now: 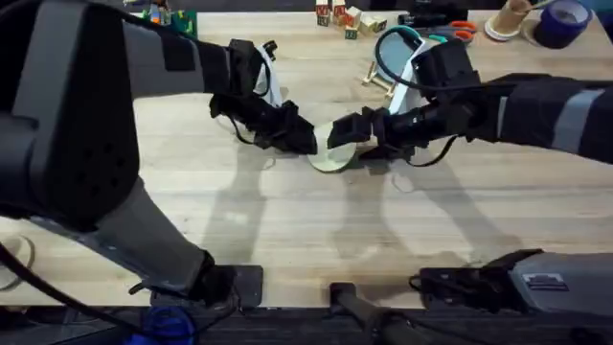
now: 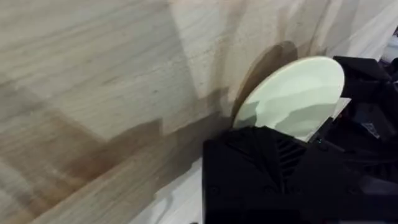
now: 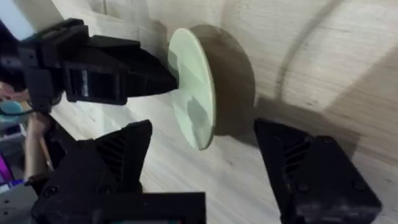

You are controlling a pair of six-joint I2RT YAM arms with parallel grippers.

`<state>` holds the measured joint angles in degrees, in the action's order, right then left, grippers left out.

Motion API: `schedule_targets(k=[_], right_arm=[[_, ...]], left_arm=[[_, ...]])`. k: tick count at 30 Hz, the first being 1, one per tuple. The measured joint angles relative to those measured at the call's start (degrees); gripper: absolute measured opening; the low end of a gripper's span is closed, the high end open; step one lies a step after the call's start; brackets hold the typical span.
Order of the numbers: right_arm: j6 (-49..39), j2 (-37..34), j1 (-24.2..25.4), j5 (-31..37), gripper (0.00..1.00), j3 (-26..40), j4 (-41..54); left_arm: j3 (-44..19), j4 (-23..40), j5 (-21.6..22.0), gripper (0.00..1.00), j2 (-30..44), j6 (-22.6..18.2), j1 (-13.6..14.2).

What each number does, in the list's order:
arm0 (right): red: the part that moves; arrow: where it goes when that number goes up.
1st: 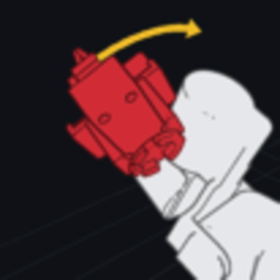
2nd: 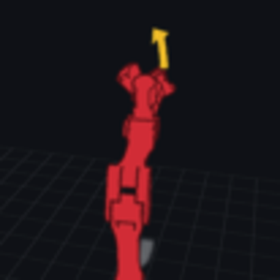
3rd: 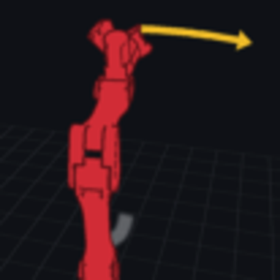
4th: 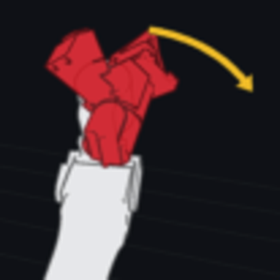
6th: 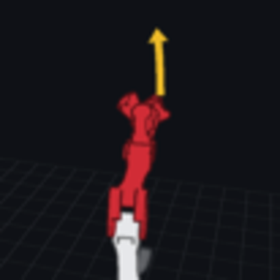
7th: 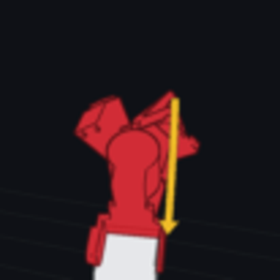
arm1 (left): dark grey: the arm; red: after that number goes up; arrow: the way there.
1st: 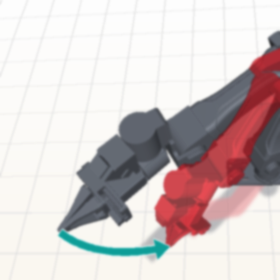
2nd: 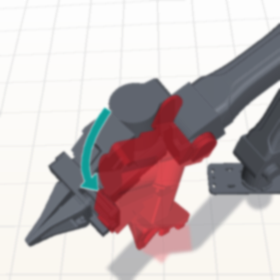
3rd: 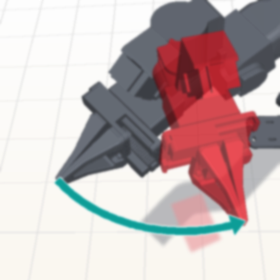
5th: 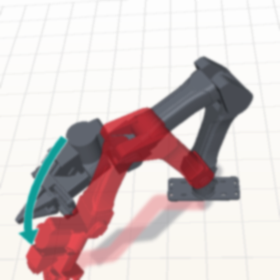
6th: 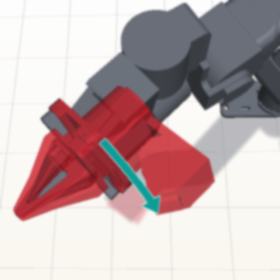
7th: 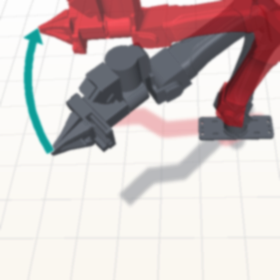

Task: Pick up the plates from the table one by one and place each into a slot on the dish rack.

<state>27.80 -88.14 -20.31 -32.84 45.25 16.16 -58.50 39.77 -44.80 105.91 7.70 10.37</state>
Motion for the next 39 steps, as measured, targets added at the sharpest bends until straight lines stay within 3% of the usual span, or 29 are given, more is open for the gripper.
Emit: schedule_targets(k=[12, 18, 20, 34, 39], right_arm=[[4.2, -1.1, -2.1, 0.0, 0.984, -0.1, -5.3], [5.0, -1.1, -2.5, 0.0, 0.761, -0.1, -5.5], [5.1, -1.1, -2.5, 0.0, 0.646, -0.1, -5.5], [5.2, -1.1, -2.4, 1.2, 0.184, -0.4, -5.2], [5.3, -1.1, -2.3, 1.6, 0.111, -0.5, -5.2]], left_arm=[[0.0, 0.0, 0.0, 0.042, 0.0, 0.0, 0.0], [0.0, 0.0, 0.0, 0.042, 0.0, 0.0, 0.0], [0.0, 0.0, 0.0, 0.042, 0.0, 0.0, 0.0], [0.0, 0.0, 0.0, 0.040, 0.0, 0.0, 0.0], [0.0, 0.0, 0.0, 0.041, 0.0, 0.0, 0.0]])
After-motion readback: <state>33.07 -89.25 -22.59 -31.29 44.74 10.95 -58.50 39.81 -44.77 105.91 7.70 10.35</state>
